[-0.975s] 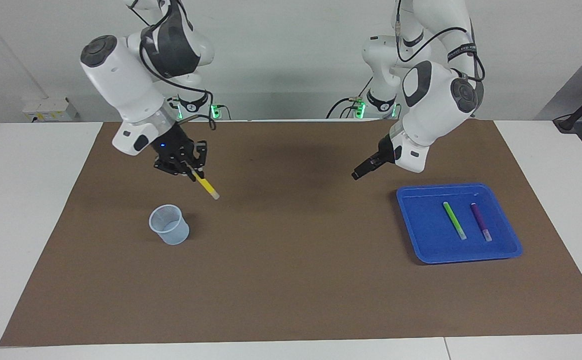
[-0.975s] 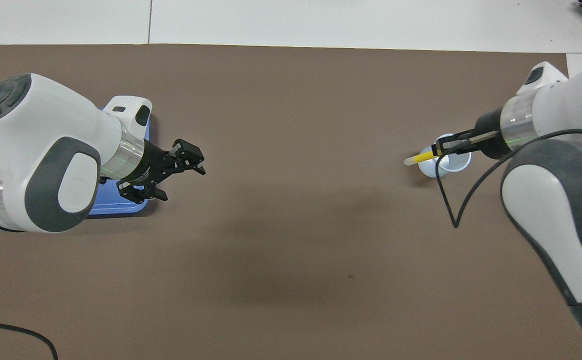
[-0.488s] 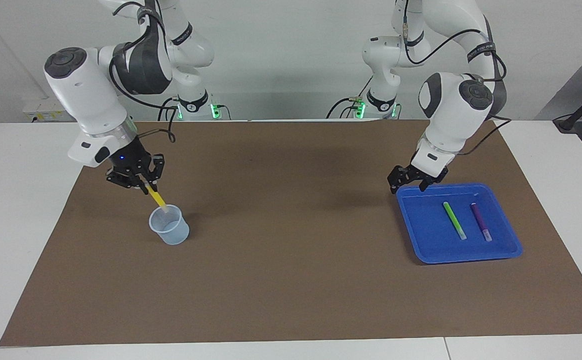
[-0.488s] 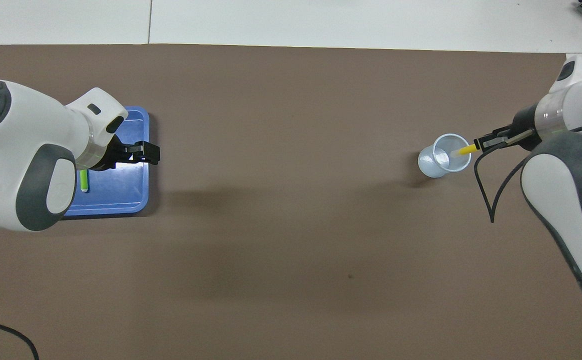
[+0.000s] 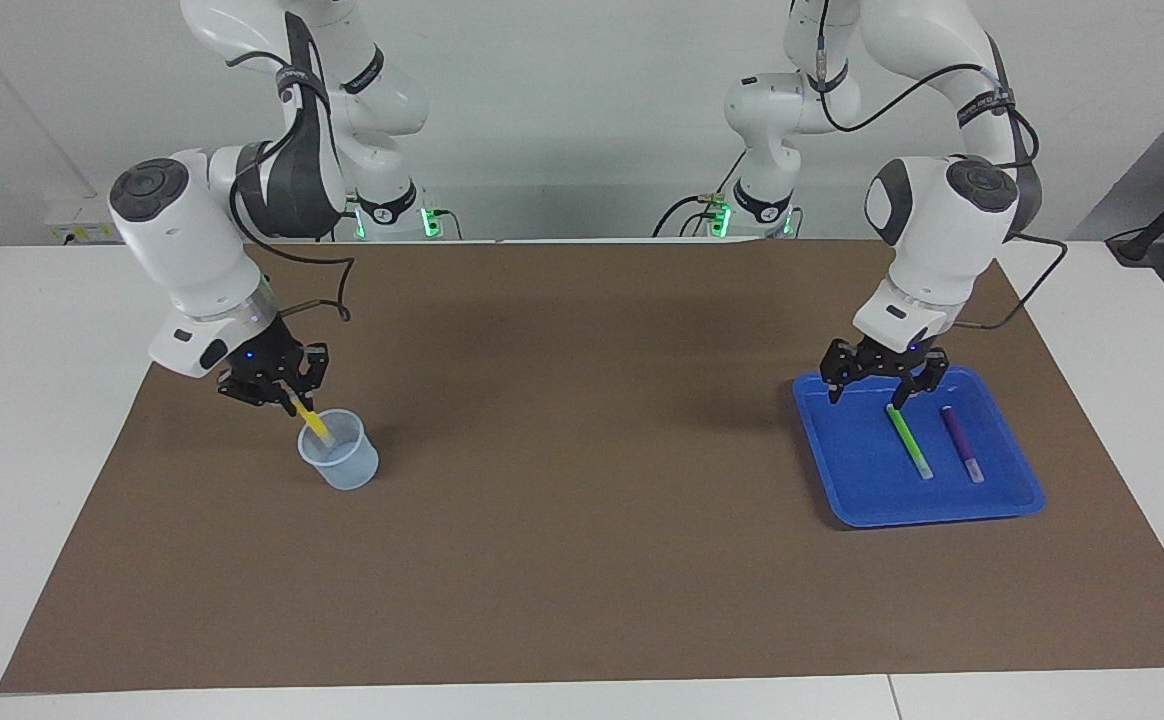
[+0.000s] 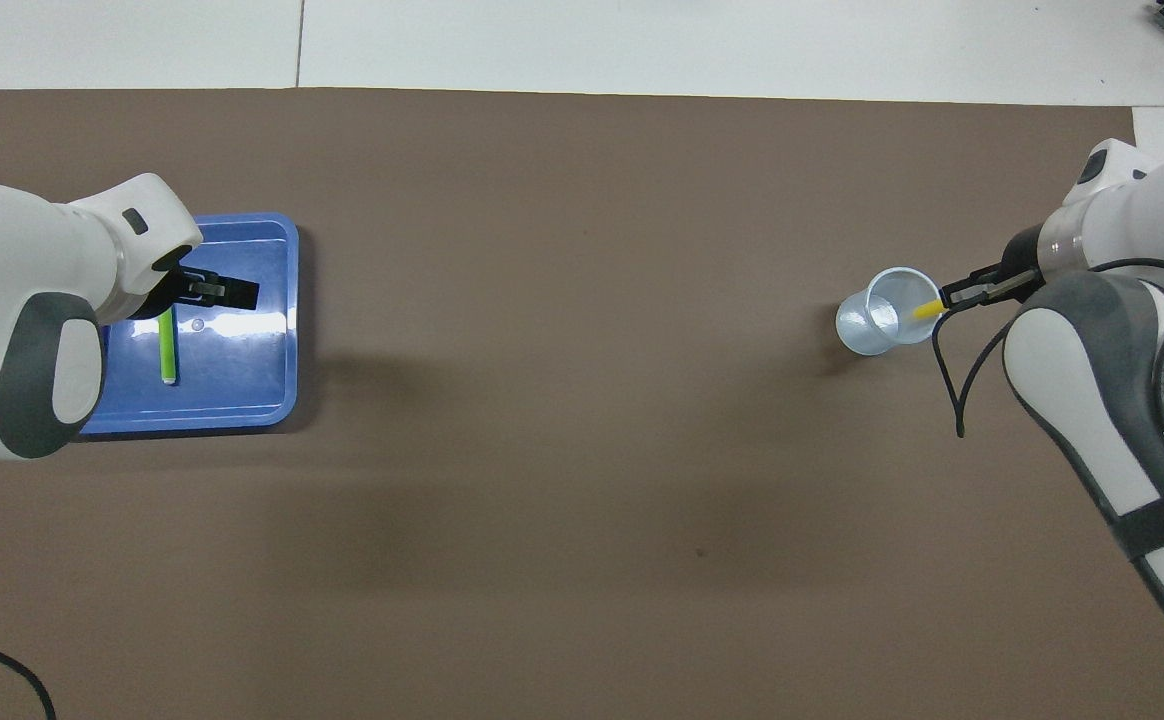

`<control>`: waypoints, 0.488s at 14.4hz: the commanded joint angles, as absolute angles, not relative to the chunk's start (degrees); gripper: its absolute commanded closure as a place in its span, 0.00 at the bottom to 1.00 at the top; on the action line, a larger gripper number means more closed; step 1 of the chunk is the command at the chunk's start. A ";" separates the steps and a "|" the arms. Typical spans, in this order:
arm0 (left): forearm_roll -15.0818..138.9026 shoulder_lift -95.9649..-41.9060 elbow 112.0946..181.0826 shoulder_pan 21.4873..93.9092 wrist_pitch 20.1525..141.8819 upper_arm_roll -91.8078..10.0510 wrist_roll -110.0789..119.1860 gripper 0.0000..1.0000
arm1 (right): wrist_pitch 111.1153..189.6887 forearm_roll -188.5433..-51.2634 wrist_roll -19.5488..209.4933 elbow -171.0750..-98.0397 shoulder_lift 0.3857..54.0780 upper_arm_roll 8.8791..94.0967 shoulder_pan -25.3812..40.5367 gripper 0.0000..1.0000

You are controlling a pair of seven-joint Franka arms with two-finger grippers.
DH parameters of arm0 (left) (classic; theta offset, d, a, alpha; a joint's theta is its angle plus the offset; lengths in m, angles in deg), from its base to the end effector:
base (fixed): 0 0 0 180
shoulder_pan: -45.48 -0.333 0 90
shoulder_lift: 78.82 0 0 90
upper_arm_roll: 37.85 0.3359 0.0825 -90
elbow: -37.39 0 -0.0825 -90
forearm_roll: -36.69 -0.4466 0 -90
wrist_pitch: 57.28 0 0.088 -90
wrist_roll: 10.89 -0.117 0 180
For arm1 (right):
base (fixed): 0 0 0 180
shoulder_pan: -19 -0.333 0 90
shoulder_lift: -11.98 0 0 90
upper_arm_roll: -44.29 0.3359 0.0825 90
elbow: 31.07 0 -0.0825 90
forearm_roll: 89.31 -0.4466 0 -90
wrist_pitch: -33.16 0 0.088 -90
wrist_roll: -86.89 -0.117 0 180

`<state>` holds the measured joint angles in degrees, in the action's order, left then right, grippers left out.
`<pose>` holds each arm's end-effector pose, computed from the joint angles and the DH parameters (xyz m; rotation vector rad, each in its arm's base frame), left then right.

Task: Transfer and insert pens with both arms
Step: 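Lower the yellow pen into the cup and open the right gripper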

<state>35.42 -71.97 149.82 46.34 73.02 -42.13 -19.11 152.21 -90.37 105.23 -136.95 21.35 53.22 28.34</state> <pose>0.6581 -0.0574 0.4124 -3.0893 0.3795 -0.3003 0.6706 -0.0074 0.4255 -3.0742 -0.4671 -0.1152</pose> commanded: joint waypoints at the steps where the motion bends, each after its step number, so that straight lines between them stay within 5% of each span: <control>1: 34.05 -69.69 151.12 43.11 78.50 -42.51 -24.50 0.13 | 157.85 -89.31 105.43 -140.57 22.52 53.96 29.37 1.00; 2: 33.96 -68.81 150.95 43.02 79.56 -42.51 -24.51 0.18 | 158.48 -89.31 104.73 -140.75 22.96 53.96 29.37 1.00; 3: 33.61 -67.32 150.94 42.41 81.83 -42.42 -24.69 0.18 | 158.23 -89.31 103.68 -140.76 23.14 53.96 29.37 0.69; 4: 33.09 -65.91 150.94 40.58 83.51 -42.51 -25.04 0.18 | 157.79 -89.31 102.72 -140.67 23.14 53.96 29.37 0.26; 5: 33.08 -64.42 150.77 40.04 84.57 -42.51 -25.13 0.18 | 157.18 -89.31 101.75 -140.23 23.14 53.96 29.37 0.00; 7: 33.69 -62.92 150.77 38.46 84.32 -42.60 -23.03 0.21 | 155.16 -89.31 100.69 -139.09 22.70 53.96 29.29 0.00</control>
<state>34.40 -64.31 150.47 40.34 82.80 -42.10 -24.22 157.09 -90.35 102.74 -139.88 23.66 53.21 28.50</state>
